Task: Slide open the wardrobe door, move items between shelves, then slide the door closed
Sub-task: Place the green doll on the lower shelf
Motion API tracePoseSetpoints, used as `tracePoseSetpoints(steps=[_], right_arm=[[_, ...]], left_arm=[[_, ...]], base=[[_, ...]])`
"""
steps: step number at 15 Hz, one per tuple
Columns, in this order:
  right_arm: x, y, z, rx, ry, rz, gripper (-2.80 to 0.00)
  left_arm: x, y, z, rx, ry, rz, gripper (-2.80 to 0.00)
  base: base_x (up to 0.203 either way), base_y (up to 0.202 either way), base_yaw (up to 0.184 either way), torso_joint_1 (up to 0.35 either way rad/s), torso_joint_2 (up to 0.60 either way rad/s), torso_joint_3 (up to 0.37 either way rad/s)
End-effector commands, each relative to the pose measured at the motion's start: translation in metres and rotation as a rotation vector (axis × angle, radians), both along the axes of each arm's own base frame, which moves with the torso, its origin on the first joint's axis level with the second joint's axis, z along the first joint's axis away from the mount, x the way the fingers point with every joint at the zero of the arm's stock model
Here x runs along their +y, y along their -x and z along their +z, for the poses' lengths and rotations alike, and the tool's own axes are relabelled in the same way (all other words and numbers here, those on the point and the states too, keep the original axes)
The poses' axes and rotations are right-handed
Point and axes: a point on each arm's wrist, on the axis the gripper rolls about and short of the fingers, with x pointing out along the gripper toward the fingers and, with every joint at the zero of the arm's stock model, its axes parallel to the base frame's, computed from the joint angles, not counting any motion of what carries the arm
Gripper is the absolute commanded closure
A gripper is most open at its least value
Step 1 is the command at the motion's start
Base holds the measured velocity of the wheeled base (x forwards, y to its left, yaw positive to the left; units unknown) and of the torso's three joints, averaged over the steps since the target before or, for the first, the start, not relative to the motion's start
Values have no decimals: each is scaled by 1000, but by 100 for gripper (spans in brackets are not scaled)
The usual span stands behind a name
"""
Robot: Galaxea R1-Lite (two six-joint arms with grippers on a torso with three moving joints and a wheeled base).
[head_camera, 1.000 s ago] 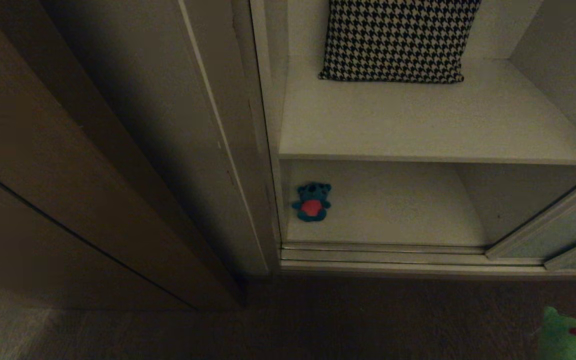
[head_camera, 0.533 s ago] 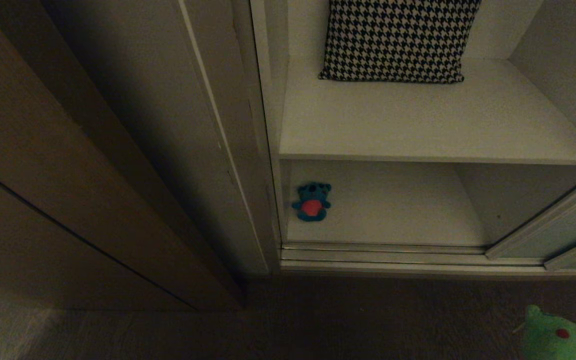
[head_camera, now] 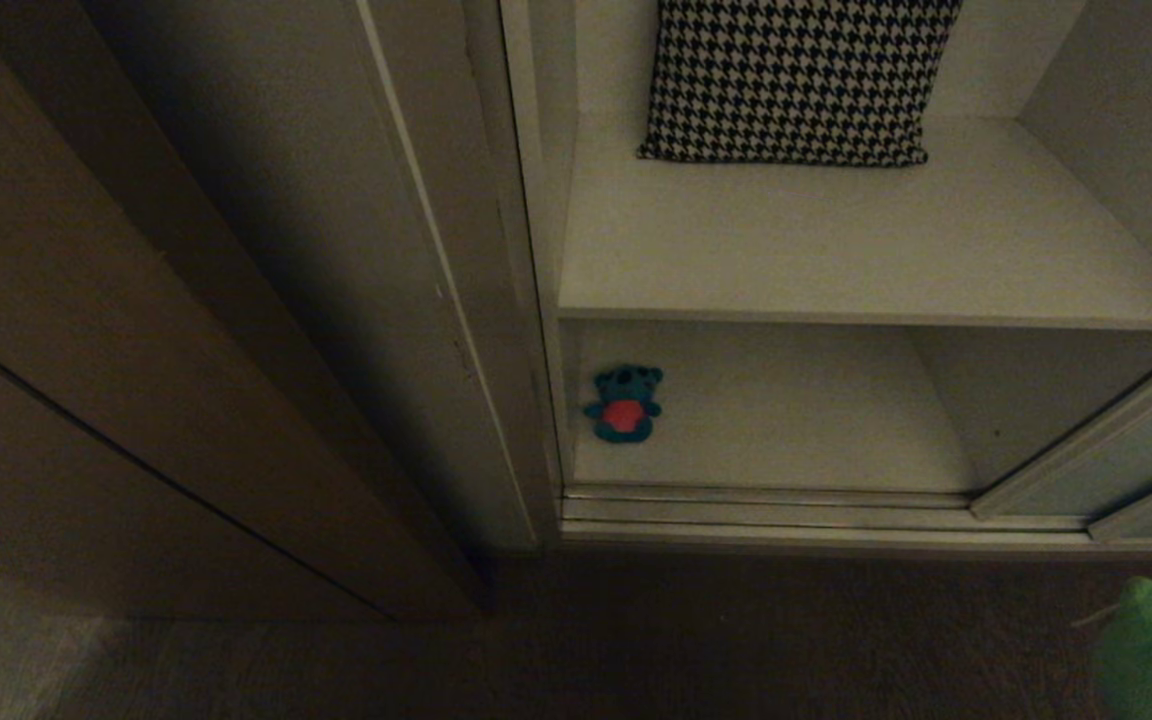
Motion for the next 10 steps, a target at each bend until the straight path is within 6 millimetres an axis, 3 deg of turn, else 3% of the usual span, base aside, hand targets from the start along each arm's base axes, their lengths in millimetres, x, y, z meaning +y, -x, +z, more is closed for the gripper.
tracePoseSetpoints(steps=[1, 10], right_arm=[[0, 1, 0, -9, 0, 2, 0], [0, 1, 0, -9, 0, 2, 0]], left_arm=[[0, 0, 0, 2, -1, 1, 0], [0, 0, 0, 2, -1, 1, 0]], base=[[0, 0, 0, 0, 0, 0], [0, 0, 0, 0, 0, 0]])
